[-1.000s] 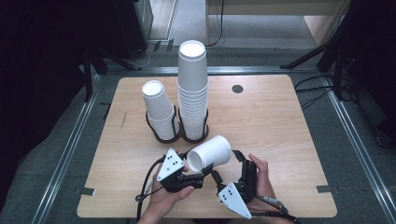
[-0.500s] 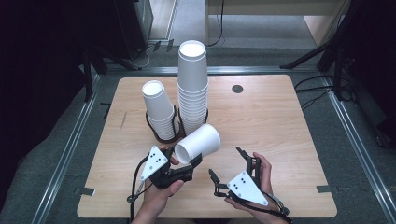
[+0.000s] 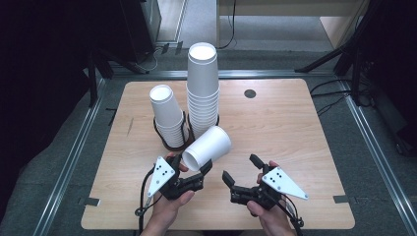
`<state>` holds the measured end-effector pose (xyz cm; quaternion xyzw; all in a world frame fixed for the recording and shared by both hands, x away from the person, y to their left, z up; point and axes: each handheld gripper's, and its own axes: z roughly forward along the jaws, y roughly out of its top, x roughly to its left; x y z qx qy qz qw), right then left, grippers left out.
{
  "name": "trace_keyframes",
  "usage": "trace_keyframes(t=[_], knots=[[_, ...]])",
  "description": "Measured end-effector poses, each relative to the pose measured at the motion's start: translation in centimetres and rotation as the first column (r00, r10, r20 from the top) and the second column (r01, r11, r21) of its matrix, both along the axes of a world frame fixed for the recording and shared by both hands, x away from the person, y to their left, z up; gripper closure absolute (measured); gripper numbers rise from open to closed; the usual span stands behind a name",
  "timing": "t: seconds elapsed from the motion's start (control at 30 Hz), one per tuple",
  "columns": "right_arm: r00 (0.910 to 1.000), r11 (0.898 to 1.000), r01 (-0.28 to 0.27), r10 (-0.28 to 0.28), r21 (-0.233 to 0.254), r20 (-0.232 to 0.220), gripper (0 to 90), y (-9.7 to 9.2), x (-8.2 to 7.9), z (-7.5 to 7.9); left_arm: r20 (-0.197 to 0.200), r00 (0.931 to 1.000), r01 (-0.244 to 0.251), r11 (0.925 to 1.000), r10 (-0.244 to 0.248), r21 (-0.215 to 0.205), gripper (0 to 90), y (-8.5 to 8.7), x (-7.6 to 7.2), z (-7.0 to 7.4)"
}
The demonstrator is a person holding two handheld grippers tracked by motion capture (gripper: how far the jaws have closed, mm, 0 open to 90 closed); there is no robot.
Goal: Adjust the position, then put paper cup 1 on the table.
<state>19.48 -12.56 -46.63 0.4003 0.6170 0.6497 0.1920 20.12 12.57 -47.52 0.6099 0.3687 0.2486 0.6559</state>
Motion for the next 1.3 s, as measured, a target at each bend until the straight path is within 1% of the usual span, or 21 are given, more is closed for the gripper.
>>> trace_keyframes(t=[0.1, 0.2, 0.23, 0.3, 0.33, 0.4, 0.43, 0.47, 0.5, 0.57, 0.63, 0.67, 0.77, 0.87, 0.93, 0.97, 1.03, 1.07, 1.13, 1.2, 1.3], knots=[[0.9952, 0.997, 0.021, -0.014, 0.071, -0.097, 0.5, 0.2, 0.3, 0.1, 0.008, 1.0000, 0.006, 1.0000, -0.006, 0.004, 24.4, -0.3, 0.0, -0.1], [0.9843, 0.989, 0.062, -0.038, 0.133, -0.172, 0.1, 0.6, 0.7, 0.0, 0.006, 1.0000, 0.007, 1.0000, -0.007, 0.002, 24.4, -0.6, 0.0, -0.3], [0.9775, 0.982, 0.087, -0.052, 0.165, -0.204, 0.1, 0.6, 0.8, 0.0, 0.005, 1.0000, 0.003, 1.0000, -0.003, 0.001, 24.4, -0.6, 0.1, -0.3], [0.9602, 0.965, 0.100, -0.030, 0.243, -0.278, 0.0, 0.6, 1.3, 0.1, 0.008, 1.0000, 0.005, 1.0000, -0.005, -0.004, 24.4, -0.7, 0.1, -0.4], [0.9534, 0.956, 0.115, -0.029, 0.271, -0.300, 0.0, 0.6, 1.4, 0.1, 0.011, 0.9999, 0.007, 1.0000, -0.007, -0.005, 24.5, -0.7, 0.0, -0.4], [0.9395, 0.929, 0.132, -0.005, 0.347, -0.342, 0.0, 0.4, 1.6, 0.2, 0.015, 0.9998, 0.009, 0.9999, -0.009, -0.007, 24.4, -0.8, 0.0, -0.4], [0.9313, 0.923, 0.147, -0.008, 0.356, -0.364, 0.0, 0.4, 1.5, 0.3, 0.017, 0.9998, 0.008, 1.0000, -0.008, -0.004, 24.4, -0.9, 0.0, -0.5], [0.9241, 0.912, 0.168, -0.014, 0.373, -0.382, 0.0, 0.5, 1.5, 0.2, 0.018, 0.9998, 0.009, 0.9999, -0.009, -0.004, 24.4, -1.0, 0.0, -0.5], [0.9115, 0.897, 0.182, 0.000, 0.403, -0.411, 0.0, 0.5, 1.6, 0.1, 0.019, 0.9997, 0.012, 0.9999, -0.012, -0.001, 24.4, -1.1, 0.1, -0.6], [0.8785, 0.867, 0.230, 0.011, 0.443, -0.478, 0.0, 0.5, 1.7, -0.1, 0.020, 0.9997, 0.014, 0.9999, -0.014, 0.003, 24.4, -1.3, 0.0, -0.7], [0.8429, 0.829, 0.281, 0.027, 0.484, -0.537, 0.0, 0.5, 1.8, -0.2, 0.020, 0.9997, 0.013, 0.9999, -0.013, 0.001, 24.4, -1.4, 0.0, -0.7], [0.8290, 0.808, 0.302, 0.039, 0.506, -0.558, 0.0, 0.5, 1.8, -0.3, 0.022, 0.9996, 0.015, 0.9999, -0.015, 0.001, 24.5, -1.5, 0.0, -0.7], [0.7989, 0.753, 0.343, 0.081, 0.561, -0.596, 0.0, 0.7, 1.9, -0.3, 0.027, 0.9995, 0.016, 0.9999, -0.016, 0.003, 24.4, -1.6, -0.1, -0.7], [0.7723, 0.717, 0.363, 0.125, 0.594, -0.623, 0.0, 1.1, 2.1, -0.4, 0.026, 0.9995, 0.019, 0.9998, -0.019, -0.002, 24.4, -1.7, -0.2, -0.7], [0.7588, 0.701, 0.370, 0.150, 0.609, -0.634, 0.0, 1.5, 2.2, -0.5, 0.028, 0.9994, 0.022, 0.9997, -0.022, 0.005, 24.4, -1.7, -0.2, -0.8], [0.7569, 0.695, 0.372, 0.157, 0.616, -0.634, 0.0, 1.7, 2.2, -0.5, 0.028, 0.9993, 0.024, 0.9997, -0.024, 0.003, 24.4, -1.8, -0.2, -0.8], [0.7452, 0.682, 0.379, 0.176, 0.625, -0.643, 0.0, 2.0, 2.2, -0.5, 0.029, 0.9993, 0.025, 0.9997, -0.025, 0.003, 24.4, -1.9, -0.3, -0.8], [0.7423, 0.674, 0.383, 0.183, 0.632, -0.645, 0.0, 2.0, 2.3, -0.5, 0.030, 0.9992, 0.026, 0.9997, -0.026, 0.004, 24.4, -1.9, -0.3, -0.8], [0.7330, 0.668, 0.389, 0.193, 0.634, -0.652, 0.0, 2.2, 2.4, -0.4, 0.031, 0.9991, 0.029, 0.9996, -0.029, 0.003, 24.4, -1.9, -0.3, -0.7], [0.7245, 0.670, 0.412, 0.170, 0.617, -0.668, 0.0, 2.3, 2.4, -0.4, 0.031, 0.9991, 0.028, 0.9996, -0.028, 0.006, 24.4, -1.9, -0.3, -0.7], [0.7200, 0.656, 0.413, 0.190, 0.632, -0.667, 0.0, 2.4, 2.5, -0.4, 0.030, 0.9991, 0.031, 0.9995, -0.031, 0.007, 24.4, -2.0, -0.3, -0.7]])
